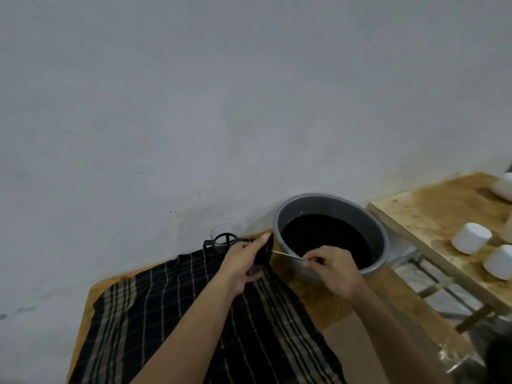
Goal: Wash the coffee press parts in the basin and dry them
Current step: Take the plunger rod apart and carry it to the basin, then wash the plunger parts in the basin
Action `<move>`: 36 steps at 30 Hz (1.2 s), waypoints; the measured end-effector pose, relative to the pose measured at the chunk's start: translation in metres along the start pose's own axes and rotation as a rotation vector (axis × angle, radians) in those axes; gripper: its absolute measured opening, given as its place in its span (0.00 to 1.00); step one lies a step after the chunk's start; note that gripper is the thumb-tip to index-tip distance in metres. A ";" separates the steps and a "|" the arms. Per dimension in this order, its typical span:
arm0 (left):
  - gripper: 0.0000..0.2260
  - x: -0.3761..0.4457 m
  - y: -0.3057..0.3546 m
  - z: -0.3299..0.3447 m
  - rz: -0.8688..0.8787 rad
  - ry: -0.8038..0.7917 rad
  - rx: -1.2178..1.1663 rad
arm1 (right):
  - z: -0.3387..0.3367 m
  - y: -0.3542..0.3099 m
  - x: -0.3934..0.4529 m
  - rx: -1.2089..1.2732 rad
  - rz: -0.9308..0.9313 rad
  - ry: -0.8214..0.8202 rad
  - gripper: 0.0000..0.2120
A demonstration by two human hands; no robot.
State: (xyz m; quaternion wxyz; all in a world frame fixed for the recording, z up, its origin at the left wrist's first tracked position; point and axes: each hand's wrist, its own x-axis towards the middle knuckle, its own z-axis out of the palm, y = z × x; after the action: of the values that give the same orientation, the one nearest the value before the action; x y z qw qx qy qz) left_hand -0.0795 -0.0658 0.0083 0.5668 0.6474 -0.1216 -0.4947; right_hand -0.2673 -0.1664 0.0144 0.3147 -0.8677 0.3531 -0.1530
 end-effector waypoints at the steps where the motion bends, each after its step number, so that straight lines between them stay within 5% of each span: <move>1: 0.21 0.006 0.009 0.015 0.008 -0.028 -0.038 | -0.011 0.008 0.006 0.010 0.015 0.031 0.03; 8: 0.26 0.076 0.025 0.116 -0.022 -0.005 -0.081 | -0.044 0.078 0.059 0.018 0.173 0.004 0.07; 14: 0.42 0.112 0.003 0.157 -0.210 0.034 0.012 | -0.027 0.120 0.096 -0.125 0.307 -0.133 0.08; 19: 0.36 0.132 -0.004 0.157 -0.359 0.038 0.190 | -0.016 0.140 0.113 -0.092 0.373 -0.367 0.08; 26: 0.23 0.160 -0.009 0.150 -0.344 0.138 0.439 | -0.011 0.151 0.129 -0.083 0.373 -0.662 0.12; 31: 0.14 0.168 -0.020 0.148 -0.205 0.146 0.953 | -0.001 0.145 0.128 -0.164 0.403 -0.596 0.07; 36: 0.15 0.174 -0.024 0.149 -0.171 0.145 1.034 | 0.001 0.142 0.131 -0.240 0.395 -0.402 0.02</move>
State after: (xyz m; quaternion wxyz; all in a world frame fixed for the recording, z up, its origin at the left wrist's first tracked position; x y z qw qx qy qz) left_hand -0.1212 -0.2739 -0.0795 0.1381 0.8827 -0.2568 -0.3686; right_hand -0.2484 -0.3370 -0.0736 0.2973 -0.8262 0.4609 0.1287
